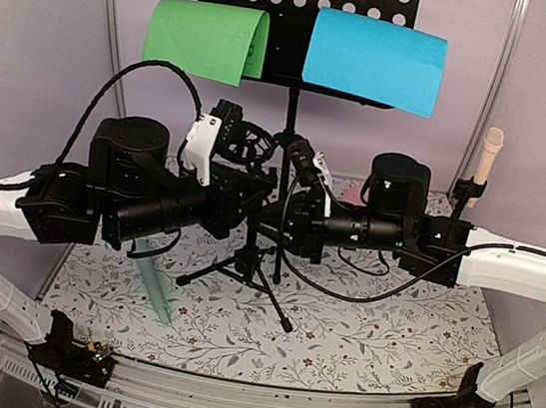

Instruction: Pack up the instrument practice props

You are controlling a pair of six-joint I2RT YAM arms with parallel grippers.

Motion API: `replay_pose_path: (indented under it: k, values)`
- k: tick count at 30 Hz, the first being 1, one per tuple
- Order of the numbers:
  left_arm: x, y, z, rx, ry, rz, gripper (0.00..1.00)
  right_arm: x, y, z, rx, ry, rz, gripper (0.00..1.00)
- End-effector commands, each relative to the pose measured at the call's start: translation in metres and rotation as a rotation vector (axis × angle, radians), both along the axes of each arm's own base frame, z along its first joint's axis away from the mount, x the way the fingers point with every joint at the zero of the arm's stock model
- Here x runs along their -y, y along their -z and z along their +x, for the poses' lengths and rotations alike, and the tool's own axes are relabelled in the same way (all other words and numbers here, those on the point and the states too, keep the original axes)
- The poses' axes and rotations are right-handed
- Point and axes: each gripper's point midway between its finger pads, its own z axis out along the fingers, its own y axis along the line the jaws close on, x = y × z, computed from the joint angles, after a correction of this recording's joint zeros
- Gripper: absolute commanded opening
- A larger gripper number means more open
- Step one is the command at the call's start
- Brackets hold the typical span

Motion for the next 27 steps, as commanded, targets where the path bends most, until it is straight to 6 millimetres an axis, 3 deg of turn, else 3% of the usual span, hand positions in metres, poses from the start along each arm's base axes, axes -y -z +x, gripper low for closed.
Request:
replay_pose_path:
  k: [1,5,9,14,21,27]
  values:
    - [-0.001,-0.005,-0.005,0.021,0.025,-0.018,0.11,0.006,-0.030,-0.009,0.052,-0.014,0.088,0.35]
    - [-0.014,-0.006,-0.001,0.041,-0.019,0.007,0.10,0.007,-0.018,-0.001,0.026,0.041,0.041,0.69]
    - [-0.042,-0.013,0.008,0.104,-0.114,0.060,0.09,0.014,-0.003,0.005,0.027,0.083,-0.021,0.82]
    - [-0.081,-0.021,0.019,0.171,-0.223,0.082,0.05,0.026,0.013,0.003,0.033,0.103,-0.051,0.84]
    - [-0.116,-0.009,0.021,0.173,-0.302,0.015,0.03,0.031,0.026,0.004,-0.008,0.131,-0.076,0.84]
    - [-0.147,-0.020,0.054,0.254,-0.467,0.039,0.00,0.036,0.029,0.011,-0.027,0.182,-0.077,0.84]
